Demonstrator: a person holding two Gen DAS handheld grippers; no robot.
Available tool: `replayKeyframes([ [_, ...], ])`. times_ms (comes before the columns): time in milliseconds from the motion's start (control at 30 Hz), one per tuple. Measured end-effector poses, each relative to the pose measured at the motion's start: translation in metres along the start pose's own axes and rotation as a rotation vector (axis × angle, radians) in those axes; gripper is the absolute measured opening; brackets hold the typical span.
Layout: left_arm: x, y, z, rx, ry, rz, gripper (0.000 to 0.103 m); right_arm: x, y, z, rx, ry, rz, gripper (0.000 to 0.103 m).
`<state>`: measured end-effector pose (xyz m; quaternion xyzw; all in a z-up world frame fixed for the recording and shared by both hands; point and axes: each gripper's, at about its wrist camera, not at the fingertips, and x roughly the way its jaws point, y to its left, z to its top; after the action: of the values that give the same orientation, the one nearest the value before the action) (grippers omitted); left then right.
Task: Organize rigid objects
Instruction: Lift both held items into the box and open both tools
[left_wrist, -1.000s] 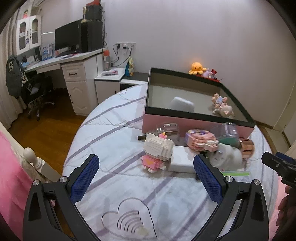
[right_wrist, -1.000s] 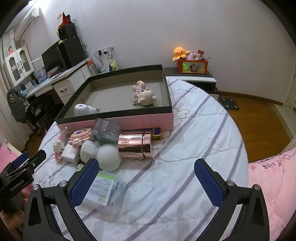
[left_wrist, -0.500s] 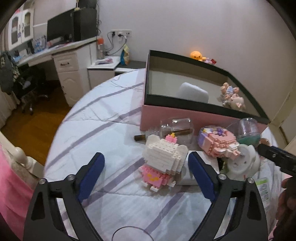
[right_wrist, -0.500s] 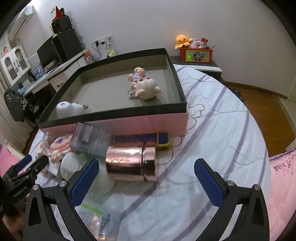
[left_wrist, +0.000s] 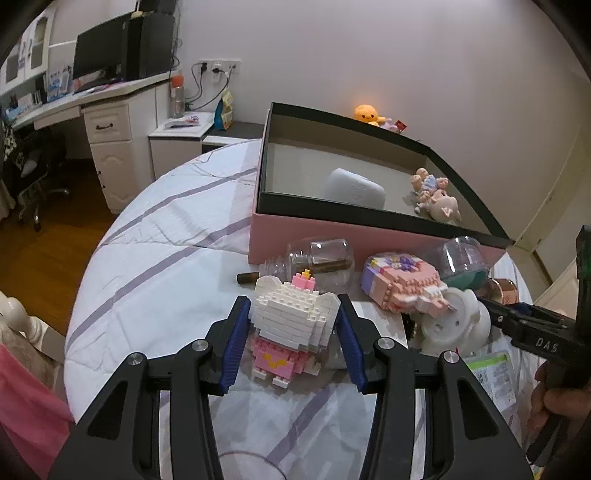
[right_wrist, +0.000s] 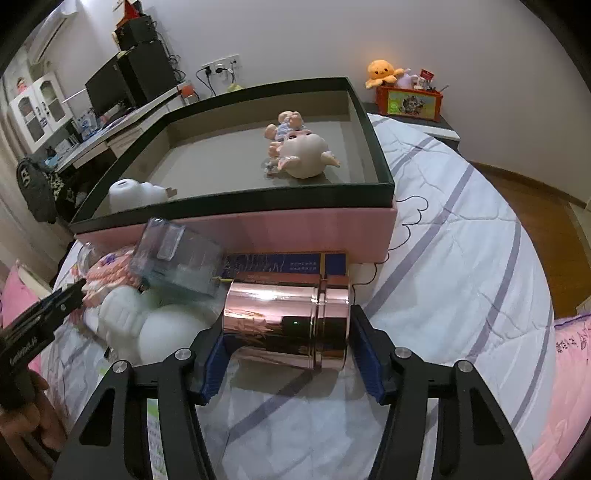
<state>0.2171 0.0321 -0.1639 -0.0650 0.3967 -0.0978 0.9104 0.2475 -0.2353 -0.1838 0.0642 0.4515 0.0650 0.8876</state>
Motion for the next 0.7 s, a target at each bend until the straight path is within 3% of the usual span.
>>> replayKeyframes([
  [300, -0.032, 0.000, -0.007, 0.026, -0.047, 0.044, 0.047, -0.031, -0.011, -0.008, 0.024, -0.040, 0.013, 0.059],
  [700, -0.060, -0.021, 0.024, 0.069, -0.130, 0.005, 0.047, -0.064, 0.001, 0.012, -0.013, -0.118, 0.055, 0.059],
])
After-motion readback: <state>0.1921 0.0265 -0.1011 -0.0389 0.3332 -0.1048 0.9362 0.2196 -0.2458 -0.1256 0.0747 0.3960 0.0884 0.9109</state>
